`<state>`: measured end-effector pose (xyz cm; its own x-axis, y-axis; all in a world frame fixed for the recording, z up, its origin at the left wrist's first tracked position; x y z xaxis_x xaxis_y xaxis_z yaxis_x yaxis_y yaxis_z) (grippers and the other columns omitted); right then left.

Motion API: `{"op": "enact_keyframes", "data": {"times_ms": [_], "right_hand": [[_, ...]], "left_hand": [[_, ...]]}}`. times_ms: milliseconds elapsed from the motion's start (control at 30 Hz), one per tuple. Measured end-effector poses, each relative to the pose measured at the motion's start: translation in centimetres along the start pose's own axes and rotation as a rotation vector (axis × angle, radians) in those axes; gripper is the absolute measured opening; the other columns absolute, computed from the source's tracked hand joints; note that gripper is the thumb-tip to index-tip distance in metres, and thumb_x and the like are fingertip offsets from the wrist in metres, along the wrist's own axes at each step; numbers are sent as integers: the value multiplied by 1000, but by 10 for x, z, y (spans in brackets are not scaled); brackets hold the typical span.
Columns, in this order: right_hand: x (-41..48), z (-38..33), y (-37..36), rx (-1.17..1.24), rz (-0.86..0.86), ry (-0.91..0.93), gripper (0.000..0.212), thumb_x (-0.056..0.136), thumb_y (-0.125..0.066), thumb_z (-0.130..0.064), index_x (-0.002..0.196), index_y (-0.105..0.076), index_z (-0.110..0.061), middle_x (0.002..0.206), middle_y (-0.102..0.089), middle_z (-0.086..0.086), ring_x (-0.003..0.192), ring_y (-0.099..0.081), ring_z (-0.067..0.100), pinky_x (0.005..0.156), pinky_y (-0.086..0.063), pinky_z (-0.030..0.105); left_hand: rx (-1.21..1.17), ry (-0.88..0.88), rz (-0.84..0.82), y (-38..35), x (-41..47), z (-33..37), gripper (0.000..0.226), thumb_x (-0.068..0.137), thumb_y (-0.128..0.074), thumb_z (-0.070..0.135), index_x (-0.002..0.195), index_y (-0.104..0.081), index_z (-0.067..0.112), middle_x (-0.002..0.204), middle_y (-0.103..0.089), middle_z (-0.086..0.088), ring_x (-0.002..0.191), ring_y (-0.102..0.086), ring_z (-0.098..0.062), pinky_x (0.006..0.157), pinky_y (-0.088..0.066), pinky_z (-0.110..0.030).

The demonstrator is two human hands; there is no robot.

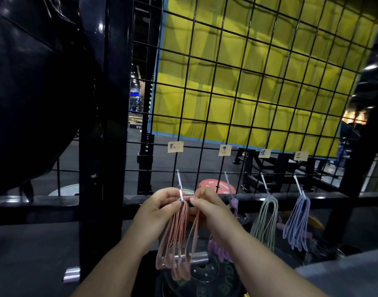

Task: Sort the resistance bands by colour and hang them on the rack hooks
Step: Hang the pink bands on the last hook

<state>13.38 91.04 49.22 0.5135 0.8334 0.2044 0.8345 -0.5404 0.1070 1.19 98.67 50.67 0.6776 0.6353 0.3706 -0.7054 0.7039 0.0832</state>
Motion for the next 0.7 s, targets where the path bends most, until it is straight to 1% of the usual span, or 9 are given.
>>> {"op": "enact_keyframes", "data": {"times_ms": [133, 200, 300, 367, 433, 500, 533, 600, 700], "right_hand": [[-4, 11, -1, -37, -45, -7, 21, 73, -65, -37, 79, -52, -22, 93, -63, 16, 92, -63, 37, 92, -46, 61], [-6, 15, -3, -117, -72, 21, 15, 76, -63, -36, 77, -53, -24, 87, -61, 8, 88, -61, 30, 91, -49, 54], [-9, 12, -6, -244, -74, 94, 10, 77, -58, -34, 71, -52, -29, 74, -51, -7, 74, -49, 10, 76, -43, 31], [-10, 12, -6, -269, -71, 102, 12, 76, -58, -32, 69, -50, -26, 70, -46, -9, 69, -44, 7, 70, -38, 26], [-10, 15, -8, -220, -88, 101, 22, 74, -63, -42, 68, -50, -26, 69, -47, -11, 68, -45, 8, 69, -39, 26], [-5, 28, -8, -113, -58, 38, 38, 74, -67, -61, 76, -56, -24, 79, -58, -6, 78, -58, 21, 80, -49, 37], [-1, 34, -6, -54, -16, -7, 47, 77, -64, -65, 87, -58, -19, 90, -66, 0, 89, -64, 30, 88, -52, 46], [4, 41, -7, 33, 54, -69, 59, 80, -55, -68, 105, -55, -14, 110, -68, 11, 104, -65, 34, 94, -50, 55], [8, 46, -10, -34, 94, -115, 49, 88, -47, -66, 108, -54, -22, 110, -65, 7, 101, -62, 22, 87, -51, 39]], "left_hand": [[-57, 23, -11, 1, 0, -5, 19, 92, -57, 10, 103, -69, 20, 99, -73, 2, 93, -68, -8, 82, -51, -24], [-68, 25, -8, 1, 1, -6, 19, 92, -57, 11, 103, -69, 21, 98, -73, 1, 92, -69, -11, 84, -52, -30], [-102, 32, 0, 1, 2, -10, 19, 91, -57, 8, 102, -69, 17, 94, -73, 0, 88, -70, -14, 77, -53, -26], [-159, 46, 4, -1, 1, -14, 18, 90, -57, 5, 102, -68, 14, 93, -73, -2, 86, -70, -16, 70, -53, -21], [-235, 70, 0, -3, 0, -18, 17, 90, -57, 3, 100, -68, 11, 95, -73, -5, 88, -69, -20, 72, -54, -26], [-297, 81, 5, -4, 0, -23, 16, 89, -57, 3, 100, -67, 10, 100, -71, -9, 94, -67, -26, 85, -53, -38], [-311, 80, 15, -4, -1, -24, 16, 90, -56, 2, 101, -66, 9, 102, -71, -10, 97, -67, -27, 90, -52, -43], [-313, 74, 29, -4, -2, -25, 18, 91, -53, 0, 102, -64, 9, 105, -70, -9, 101, -66, -27, 97, -49, -46], [-298, 66, 45, -5, -6, -23, 17, 91, -56, 2, 101, -65, 12, 105, -70, -5, 102, -66, -21, 95, -50, -40]]}}
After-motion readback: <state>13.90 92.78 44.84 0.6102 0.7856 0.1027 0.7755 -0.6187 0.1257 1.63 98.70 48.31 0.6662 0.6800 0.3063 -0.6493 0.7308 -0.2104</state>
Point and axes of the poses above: each hand's wrist, its own x-axis towards the middle knuckle, its own y-axis out of the back of the hand, z = x × y, the point moved 8 cm from there along x, towards the middle knuckle
